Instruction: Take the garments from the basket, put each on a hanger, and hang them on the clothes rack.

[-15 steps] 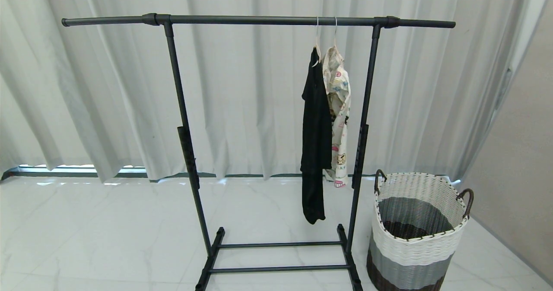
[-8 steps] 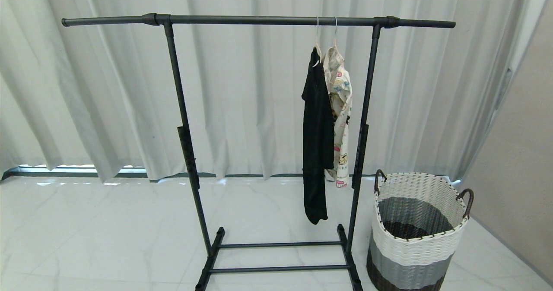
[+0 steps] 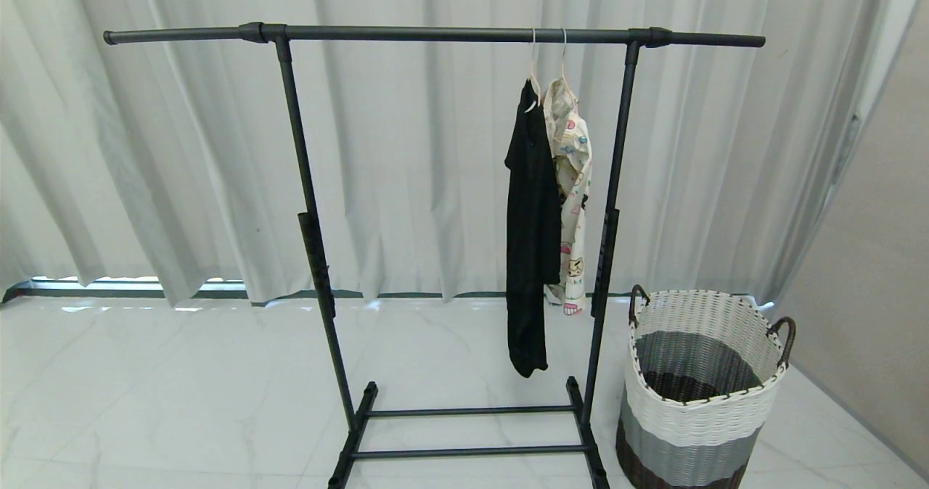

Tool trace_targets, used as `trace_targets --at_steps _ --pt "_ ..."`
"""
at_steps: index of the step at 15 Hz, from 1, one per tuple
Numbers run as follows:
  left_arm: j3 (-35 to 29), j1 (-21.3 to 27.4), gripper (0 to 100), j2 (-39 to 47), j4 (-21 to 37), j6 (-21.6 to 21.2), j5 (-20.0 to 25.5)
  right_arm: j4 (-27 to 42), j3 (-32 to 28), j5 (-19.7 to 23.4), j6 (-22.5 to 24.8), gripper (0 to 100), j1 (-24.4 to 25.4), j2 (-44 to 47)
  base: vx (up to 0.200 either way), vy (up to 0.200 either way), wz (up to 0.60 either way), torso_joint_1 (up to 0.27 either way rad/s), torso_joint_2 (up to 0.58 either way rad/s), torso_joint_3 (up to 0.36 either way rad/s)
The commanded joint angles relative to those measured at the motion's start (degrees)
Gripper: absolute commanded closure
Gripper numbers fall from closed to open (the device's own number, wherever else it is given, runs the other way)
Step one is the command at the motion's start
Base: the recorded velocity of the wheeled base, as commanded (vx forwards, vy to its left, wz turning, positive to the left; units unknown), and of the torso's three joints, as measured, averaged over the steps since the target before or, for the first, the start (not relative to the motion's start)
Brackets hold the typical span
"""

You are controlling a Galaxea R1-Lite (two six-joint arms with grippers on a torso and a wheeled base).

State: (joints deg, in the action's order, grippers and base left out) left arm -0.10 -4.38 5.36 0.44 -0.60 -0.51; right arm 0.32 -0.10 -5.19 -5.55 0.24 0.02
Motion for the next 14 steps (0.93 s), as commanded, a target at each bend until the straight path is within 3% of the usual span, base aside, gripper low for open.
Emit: trace_targets --at_steps 1,14 --pt "0.0 0.0 0 0.1 0.0 0.0 0.0 0.0 0.0 0.0 0.0 0 0.0 0.0 0.0 0.0 0.0 0.0 0.0 0.0" --pt "0.0 0.1 0 0.0 -0.1 0.0 -0.1 0.0 0.0 0.0 0.0 0 0.0 0.0 0.0 0.0 0.0 0.0 0.0 0.0"
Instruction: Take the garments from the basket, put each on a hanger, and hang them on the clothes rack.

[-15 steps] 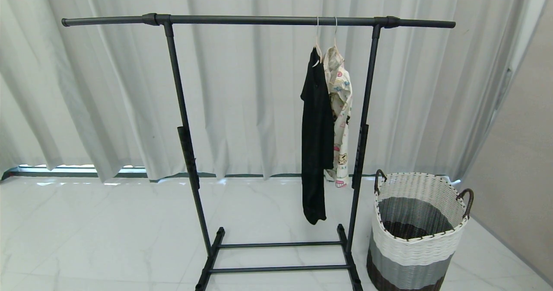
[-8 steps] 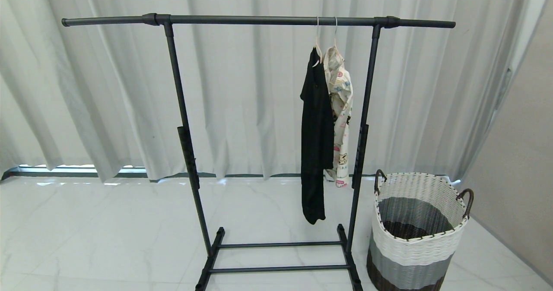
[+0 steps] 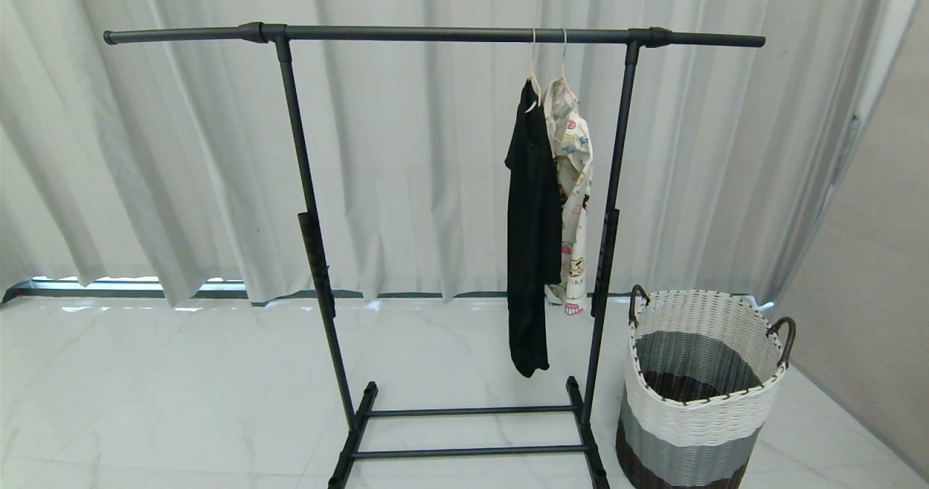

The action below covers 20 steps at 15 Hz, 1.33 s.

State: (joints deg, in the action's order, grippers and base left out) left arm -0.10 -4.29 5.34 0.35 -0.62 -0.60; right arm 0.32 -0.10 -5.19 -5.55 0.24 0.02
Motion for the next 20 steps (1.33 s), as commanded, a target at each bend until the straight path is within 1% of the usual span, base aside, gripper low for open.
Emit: trace_targets --at_steps 1,20 --pt "0.0 0.0 0 0.0 0.0 0.0 0.0 0.0 0.0 0.0 0.0 0 0.0 0.0 0.0 0.0 0.0 0.0 0.0 0.0" --pt "0.0 -0.1 0 0.0 -0.1 0.0 0.0 -0.1 0.0 0.1 0.0 0 0.0 0.0 0.0 0.0 0.0 0.0 0.0 0.0"
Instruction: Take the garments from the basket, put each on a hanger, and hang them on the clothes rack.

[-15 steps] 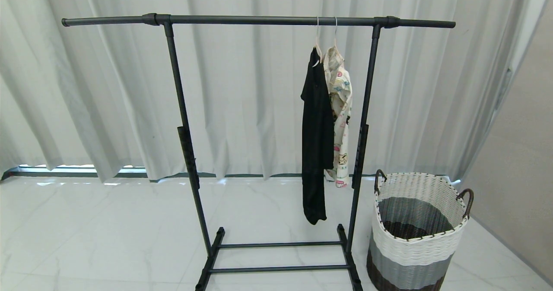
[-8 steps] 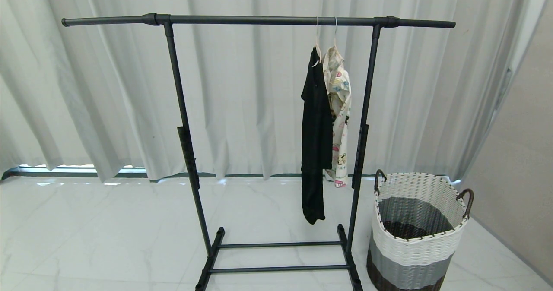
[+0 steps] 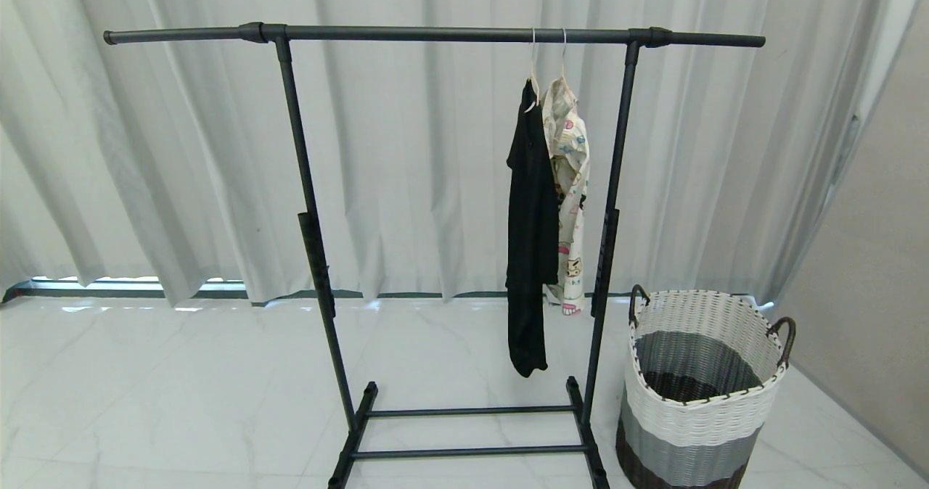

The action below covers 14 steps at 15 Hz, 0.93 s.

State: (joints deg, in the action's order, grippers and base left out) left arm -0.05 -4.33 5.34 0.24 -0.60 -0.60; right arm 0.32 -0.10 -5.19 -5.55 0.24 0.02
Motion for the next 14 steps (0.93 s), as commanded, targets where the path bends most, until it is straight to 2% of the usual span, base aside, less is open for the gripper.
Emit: trace_targets --at_steps 1,14 --pt "0.0 -0.1 0 0.0 0.0 0.0 0.0 -0.1 0.0 0.0 0.0 0 0.0 0.0 0.0 0.0 0.0 0.0 0.0 0.0" --pt "0.0 0.0 0 0.0 0.0 0.0 0.0 0.0 0.0 0.0 0.0 0 0.0 0.0 0.0 0.0 0.0 0.0 0.0 0.0"
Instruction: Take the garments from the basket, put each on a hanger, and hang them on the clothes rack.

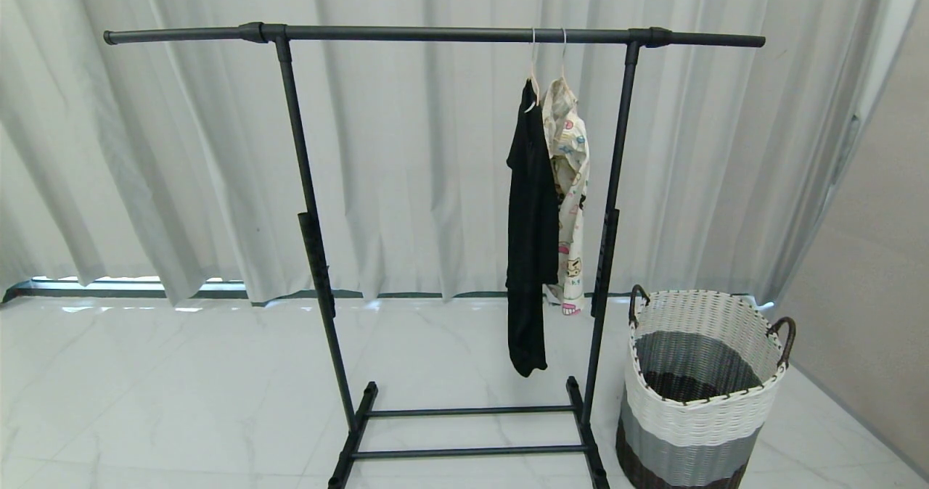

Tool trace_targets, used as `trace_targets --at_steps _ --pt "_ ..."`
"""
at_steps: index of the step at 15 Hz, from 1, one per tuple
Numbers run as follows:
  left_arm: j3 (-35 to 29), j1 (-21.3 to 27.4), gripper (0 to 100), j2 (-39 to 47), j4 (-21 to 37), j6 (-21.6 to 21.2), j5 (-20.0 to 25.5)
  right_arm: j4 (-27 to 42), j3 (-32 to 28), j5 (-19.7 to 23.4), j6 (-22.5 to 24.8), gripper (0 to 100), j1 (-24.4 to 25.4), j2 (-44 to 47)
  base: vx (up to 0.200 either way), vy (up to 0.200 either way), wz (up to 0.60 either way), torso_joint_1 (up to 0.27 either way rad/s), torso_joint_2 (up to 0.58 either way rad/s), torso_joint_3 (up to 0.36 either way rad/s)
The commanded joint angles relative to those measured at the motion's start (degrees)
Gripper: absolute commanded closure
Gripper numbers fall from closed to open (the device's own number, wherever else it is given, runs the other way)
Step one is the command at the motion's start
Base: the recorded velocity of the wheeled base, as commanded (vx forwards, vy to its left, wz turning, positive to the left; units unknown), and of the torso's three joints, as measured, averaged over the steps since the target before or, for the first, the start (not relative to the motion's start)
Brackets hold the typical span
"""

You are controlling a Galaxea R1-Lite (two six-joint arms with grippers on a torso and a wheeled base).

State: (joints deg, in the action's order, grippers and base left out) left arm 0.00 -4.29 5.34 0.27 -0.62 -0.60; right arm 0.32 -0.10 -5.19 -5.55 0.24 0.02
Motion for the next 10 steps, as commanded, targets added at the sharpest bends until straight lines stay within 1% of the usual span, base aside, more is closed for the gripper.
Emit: trace_targets --at_steps 1,6,10 --pt "0.0 0.0 0 0.0 0.0 0.0 0.0 -0.1 0.0 0.0 0.0 0 0.0 0.0 0.0 0.0 0.0 0.0 0.0 0.0" --pt "-0.1 0.0 0 0.0 0.0 0.0 0.0 0.0 -0.1 0.0 0.3 0 0.0 0.0 0.0 0.0 0.0 0.0 0.0 0.0" --pt "0.0 -0.1 0 0.0 -0.1 0.0 0.0 0.0 0.0 0.1 2.5 0 0.0 0.1 0.0 0.0 0.0 0.0 0.0 0.0"
